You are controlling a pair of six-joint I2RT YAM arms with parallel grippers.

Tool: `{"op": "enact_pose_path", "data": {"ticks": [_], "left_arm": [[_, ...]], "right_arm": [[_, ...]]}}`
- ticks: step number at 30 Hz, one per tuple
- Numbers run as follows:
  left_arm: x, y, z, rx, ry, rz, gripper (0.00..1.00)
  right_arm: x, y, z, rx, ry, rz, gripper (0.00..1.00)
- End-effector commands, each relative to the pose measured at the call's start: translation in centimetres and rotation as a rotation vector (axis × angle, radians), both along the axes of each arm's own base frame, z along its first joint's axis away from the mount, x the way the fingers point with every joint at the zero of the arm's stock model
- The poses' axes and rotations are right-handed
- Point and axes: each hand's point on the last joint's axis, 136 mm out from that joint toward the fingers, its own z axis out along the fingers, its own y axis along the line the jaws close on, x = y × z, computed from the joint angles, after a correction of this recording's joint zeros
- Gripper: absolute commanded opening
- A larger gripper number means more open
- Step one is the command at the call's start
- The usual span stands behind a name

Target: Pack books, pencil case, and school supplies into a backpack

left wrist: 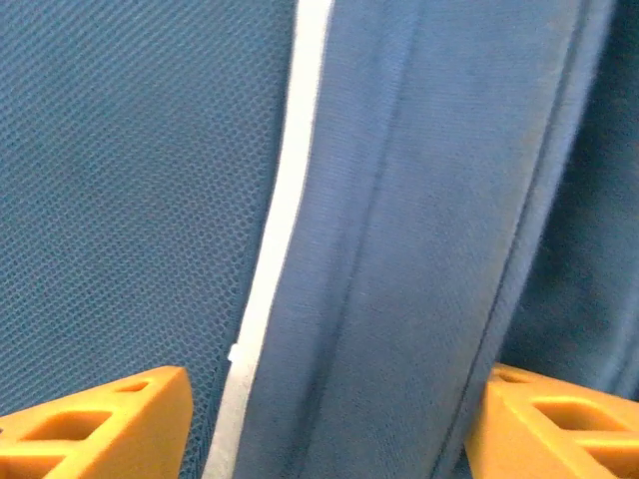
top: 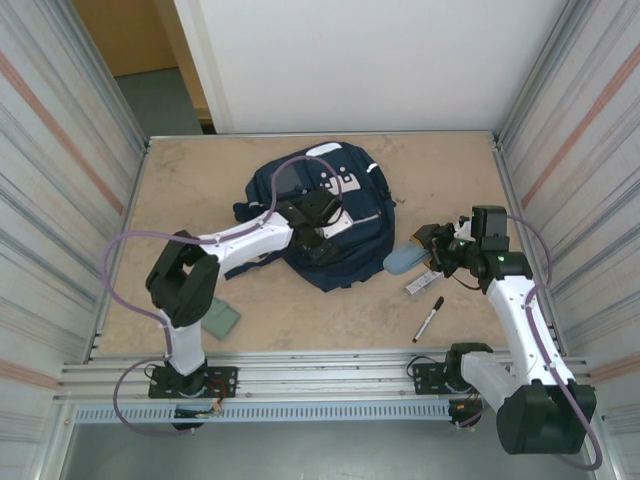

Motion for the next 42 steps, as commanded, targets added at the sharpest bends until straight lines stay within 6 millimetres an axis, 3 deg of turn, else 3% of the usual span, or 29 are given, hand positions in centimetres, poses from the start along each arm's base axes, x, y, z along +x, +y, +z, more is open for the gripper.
{"op": "enact_pose_path", "data": {"ticks": [1,6,8,10,11,15,19,23,26,32,34,36,39,42], "left_arm": [[1.7,0.4,1.7,-0.009,-0.031,0.072,0.51],[1.8,-0.6,0.0,-0.014,-0.019,0.033,0.42],[2.0,-0.5,-0.8,0.006,-0.012,0.039,0.25],[1.4,-1.4,0.0,-0.044,0.017,0.026,0.08],[1.2,-1.9,1.3,-0.084,0.011,0.03,0.0],[1.7,-2.7,8.7,-0.226,-0.127,0.052,0.0],[2.5,-2.1,16.3,-0.388,-0.223,0.106,0.0],[2.5,-1.9,20.6,-0.529,-0.201,0.131,0.0],[1.8,-2.7,22.4,-0.611,-0.181,0.098,0.0],[1.6,-3.0,23.8,-0.662,-0.188,0.092,0.0],[1.0,-3.7,24.4,-0.705,-0.173,0.033,0.0],[0.2,-4.4,25.6,-0.767,-0.147,-0.033,0.0],[0.1,-4.2,27.1,-0.79,-0.167,-0.037,0.0],[0.3,-3.6,27.7,-0.781,-0.197,-0.036,0.0]], "right_arm": [[-0.7,0.3,0.4,0.01,-0.018,0.032,0.31],[-1.0,0.5,0.4,0.019,-0.018,0.041,0.3],[-1.1,0.5,0.5,0.021,-0.018,0.045,0.31],[-1.2,0.6,0.6,0.023,-0.019,0.047,0.3],[-1.3,0.6,0.7,0.027,-0.018,0.049,0.3],[-1.7,0.7,1.2,0.021,-0.026,0.05,0.31],[-1.8,0.8,2.1,-0.092,-0.102,0.041,0.3],[-1.1,3.1,2.4,-0.053,-0.136,0.038,0.29],[0.8,5.2,1.7,-0.022,-0.138,0.012,0.29],[7.6,9.6,0.8,-0.123,-0.217,-0.019,0.34],[9.6,11.0,-0.2,-0.116,-0.177,-0.044,0.37],[11.4,12.4,-1.0,-0.103,-0.185,-0.065,0.33],[14.0,13.8,-2.2,-0.053,-0.206,-0.128,0.32],[16.6,15.3,-4.0,-0.056,-0.216,-0.145,0.38]]}}
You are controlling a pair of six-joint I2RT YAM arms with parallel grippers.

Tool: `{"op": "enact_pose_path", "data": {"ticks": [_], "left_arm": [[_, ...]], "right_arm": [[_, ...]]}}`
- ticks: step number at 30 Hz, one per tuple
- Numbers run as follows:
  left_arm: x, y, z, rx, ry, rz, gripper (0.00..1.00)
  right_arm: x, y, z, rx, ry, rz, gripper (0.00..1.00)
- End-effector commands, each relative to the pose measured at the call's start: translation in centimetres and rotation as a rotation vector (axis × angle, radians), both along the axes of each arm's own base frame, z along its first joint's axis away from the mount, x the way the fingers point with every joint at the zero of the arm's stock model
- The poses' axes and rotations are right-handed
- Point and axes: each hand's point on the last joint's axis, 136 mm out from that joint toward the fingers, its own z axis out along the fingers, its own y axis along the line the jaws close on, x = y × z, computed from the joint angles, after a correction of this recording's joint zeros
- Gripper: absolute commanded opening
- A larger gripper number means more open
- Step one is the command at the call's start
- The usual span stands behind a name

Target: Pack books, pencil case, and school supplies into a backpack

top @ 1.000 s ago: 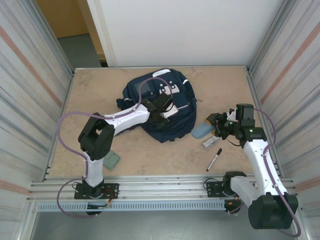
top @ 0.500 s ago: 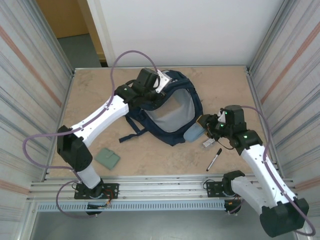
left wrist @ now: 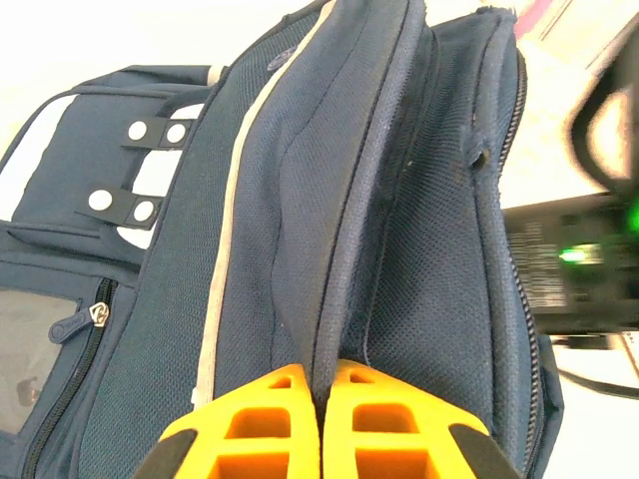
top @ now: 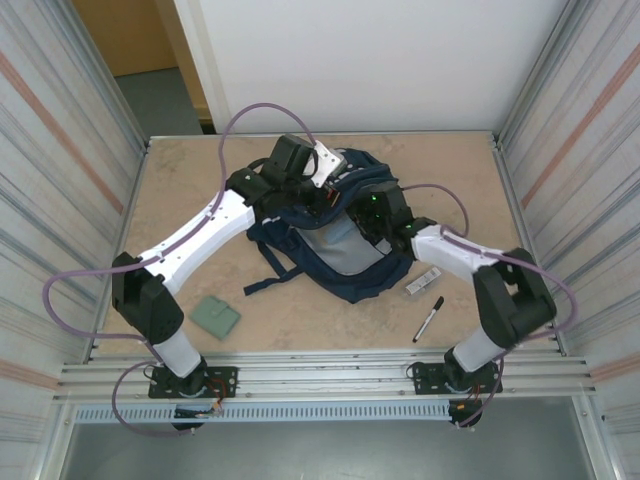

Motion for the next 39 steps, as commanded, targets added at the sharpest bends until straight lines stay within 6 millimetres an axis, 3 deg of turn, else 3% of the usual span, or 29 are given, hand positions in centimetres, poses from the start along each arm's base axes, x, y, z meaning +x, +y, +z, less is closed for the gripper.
{"op": "enact_pose_path", "data": {"ticks": [1,6,9,13,20,23,28,35,39], "left_arm": [[-0.4,-0.5,10.0,-0.205,-0.216,-0.055,0.0],[-0.1,1.0,10.5,-0.219,-0.241,-0.042,0.0],[-0.7,1.3,10.5,-0.247,-0.219,-0.082,0.0],[-1.0,1.9,9.6,-0.232,-0.222,-0.08,0.0],[-0.7,2.7,8.5,-0.205,-0.211,-0.063,0.0],[-0.7,2.7,8.1,-0.197,-0.196,-0.064,0.0],[-0.7,2.5,7.4,-0.204,-0.178,-0.062,0.0],[-0.3,2.1,7.5,-0.218,-0.175,-0.062,0.0],[-0.2,1.8,7.3,-0.224,-0.157,-0.065,0.0]], "right_arm": [[4.7,1.8,1.1,0.072,-0.1,-0.088,0.4],[9.3,5.3,-2.6,0.182,-0.109,-0.002,0.39],[10.2,5.8,-2.8,0.226,-0.109,0.085,0.55],[8.4,3.7,-2.8,0.191,-0.059,0.09,0.59],[3.7,5.2,-2.7,0.157,-0.028,0.29,0.6],[1.8,4.8,-3.6,0.108,0.038,0.313,0.59],[0.6,3.3,-3.6,0.01,0.026,0.343,0.68],[-0.9,2.8,-1.9,-0.036,0.001,0.384,0.66],[-3.4,1.2,-2.9,-0.012,0.11,0.264,0.66]]}}
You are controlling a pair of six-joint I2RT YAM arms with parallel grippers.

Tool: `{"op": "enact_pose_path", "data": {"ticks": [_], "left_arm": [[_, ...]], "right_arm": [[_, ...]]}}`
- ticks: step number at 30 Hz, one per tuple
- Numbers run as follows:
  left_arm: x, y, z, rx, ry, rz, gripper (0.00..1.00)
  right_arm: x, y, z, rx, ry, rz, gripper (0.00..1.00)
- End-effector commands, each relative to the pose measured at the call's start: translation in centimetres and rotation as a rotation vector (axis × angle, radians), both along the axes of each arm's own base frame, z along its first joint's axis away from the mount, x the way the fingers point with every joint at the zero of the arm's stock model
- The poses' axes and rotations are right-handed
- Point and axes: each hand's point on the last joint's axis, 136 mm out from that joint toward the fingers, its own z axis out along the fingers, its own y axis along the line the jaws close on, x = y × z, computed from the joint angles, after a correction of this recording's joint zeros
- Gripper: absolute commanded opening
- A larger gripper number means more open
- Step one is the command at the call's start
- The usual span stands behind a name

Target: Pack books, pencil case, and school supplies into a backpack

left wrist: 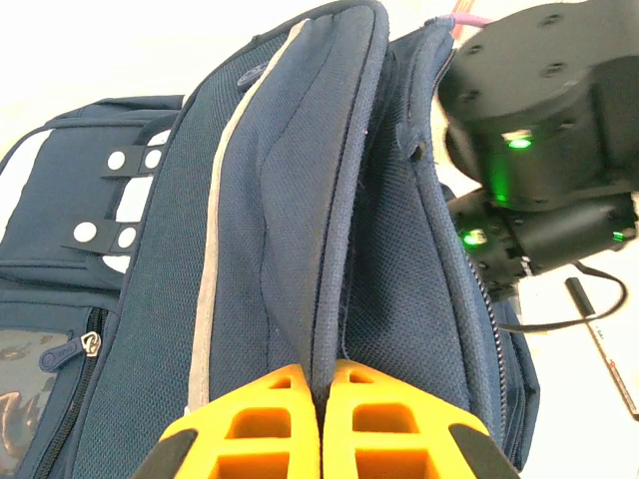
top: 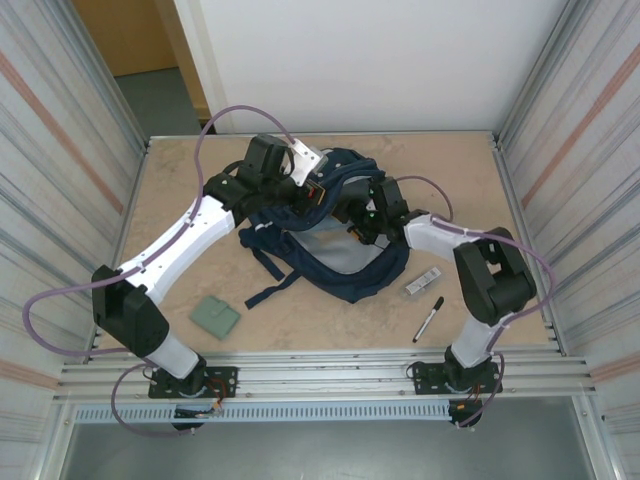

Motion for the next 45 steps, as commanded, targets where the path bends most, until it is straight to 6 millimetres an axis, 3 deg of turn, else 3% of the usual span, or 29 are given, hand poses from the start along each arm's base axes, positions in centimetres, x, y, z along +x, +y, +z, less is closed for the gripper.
{"op": "enact_pose_path", "data": {"ticks": [1,5,8,9,10,15,25,34,41,45], "left_arm": [[0.1,-1.2,6.0,-0.14,-0.137,-0.048,0.0],[-0.2,-1.7,5.3,-0.142,-0.093,-0.075,0.0],[-0.2,-1.8,4.7,-0.13,-0.073,-0.08,0.0],[-0.2,-1.7,4.6,-0.128,-0.07,-0.078,0.0],[-0.3,-1.7,4.6,-0.127,-0.071,-0.078,0.0],[-0.3,-1.5,4.9,-0.12,-0.078,-0.074,0.0],[0.0,-2.0,4.6,-0.119,-0.073,-0.089,0.0],[0.1,-2.3,5.8,-0.096,-0.071,-0.119,0.0],[-0.3,-1.9,5.9,-0.077,-0.093,-0.12,0.0],[-0.2,-1.6,5.4,-0.061,-0.104,-0.11,0.0]], "right_arm": [[-2.7,-1.0,-0.4,0.029,0.085,-0.088,0.65],[-3.1,-0.5,0.0,0.038,0.064,-0.103,0.58],[-2.3,0.7,-0.1,0.041,0.054,-0.081,0.35],[-1.9,1.3,0.0,0.058,0.04,-0.069,0.22],[-1.5,1.7,0.1,0.071,0.03,-0.063,0.17],[-0.1,2.7,-1.1,0.043,0.011,-0.067,0.09],[2.8,5.3,-3.4,0.018,-0.08,-0.116,0.06],[7.7,7.1,-3.5,0.096,-0.144,-0.173,0.02],[10.7,4.9,-6.8,0.083,-0.081,-0.248,0.04],[12.1,4.7,-7.9,0.127,-0.063,-0.241,0.06]]}}
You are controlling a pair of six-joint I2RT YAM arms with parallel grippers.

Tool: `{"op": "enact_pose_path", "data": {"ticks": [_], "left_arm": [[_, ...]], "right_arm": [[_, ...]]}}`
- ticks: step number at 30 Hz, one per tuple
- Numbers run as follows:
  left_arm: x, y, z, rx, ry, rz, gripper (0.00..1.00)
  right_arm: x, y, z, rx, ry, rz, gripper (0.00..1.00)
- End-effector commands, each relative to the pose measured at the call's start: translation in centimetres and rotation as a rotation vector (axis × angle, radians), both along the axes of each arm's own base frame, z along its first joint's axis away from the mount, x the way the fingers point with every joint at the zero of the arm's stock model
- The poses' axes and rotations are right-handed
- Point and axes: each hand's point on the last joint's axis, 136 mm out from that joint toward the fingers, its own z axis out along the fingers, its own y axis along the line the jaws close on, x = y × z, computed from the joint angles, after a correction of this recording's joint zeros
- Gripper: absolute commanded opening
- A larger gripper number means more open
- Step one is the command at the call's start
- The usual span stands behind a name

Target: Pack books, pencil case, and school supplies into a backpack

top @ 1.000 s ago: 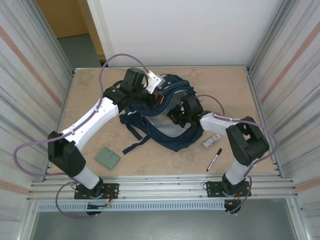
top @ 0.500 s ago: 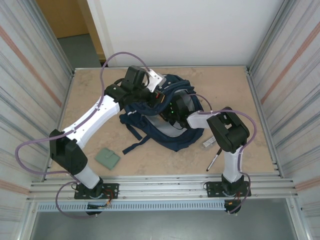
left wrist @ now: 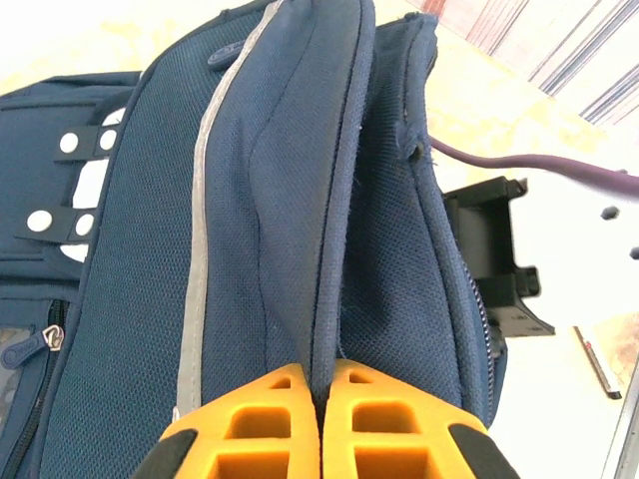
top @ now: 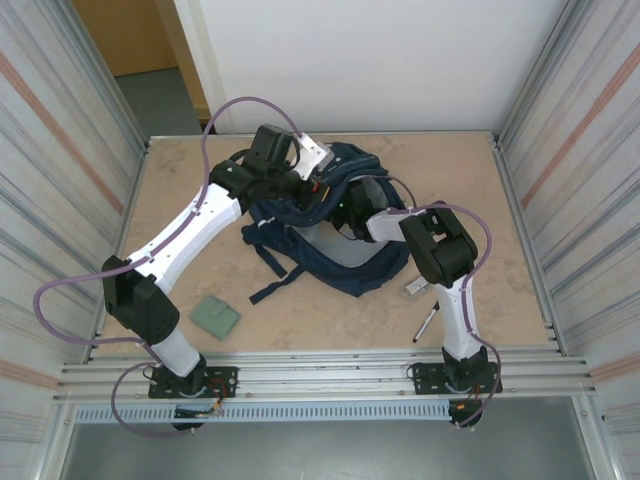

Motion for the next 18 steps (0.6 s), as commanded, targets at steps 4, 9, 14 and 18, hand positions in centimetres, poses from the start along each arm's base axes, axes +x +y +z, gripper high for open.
{"op": "enact_pose_path", "data": {"ticks": [4,9,14,18], "left_arm": [[-0.2,-0.5,4.5,-0.082,-0.152,-0.049,0.0],[0.6,0.0,3.2,-0.025,-0.152,-0.021,0.0],[2.7,1.6,0.2,0.112,-0.161,0.085,0.0],[3.7,2.3,-1.8,0.163,-0.134,0.146,0.0]], "right_arm": [[1.8,-2.6,-2.6,-0.021,0.044,-0.061,0.11],[2.1,-3.3,0.3,0.018,0.003,-0.024,0.21],[0.4,-4.6,3.7,0.051,-0.011,0.011,0.27],[-2.4,-5.6,4.7,0.054,0.009,0.02,0.28]]}}
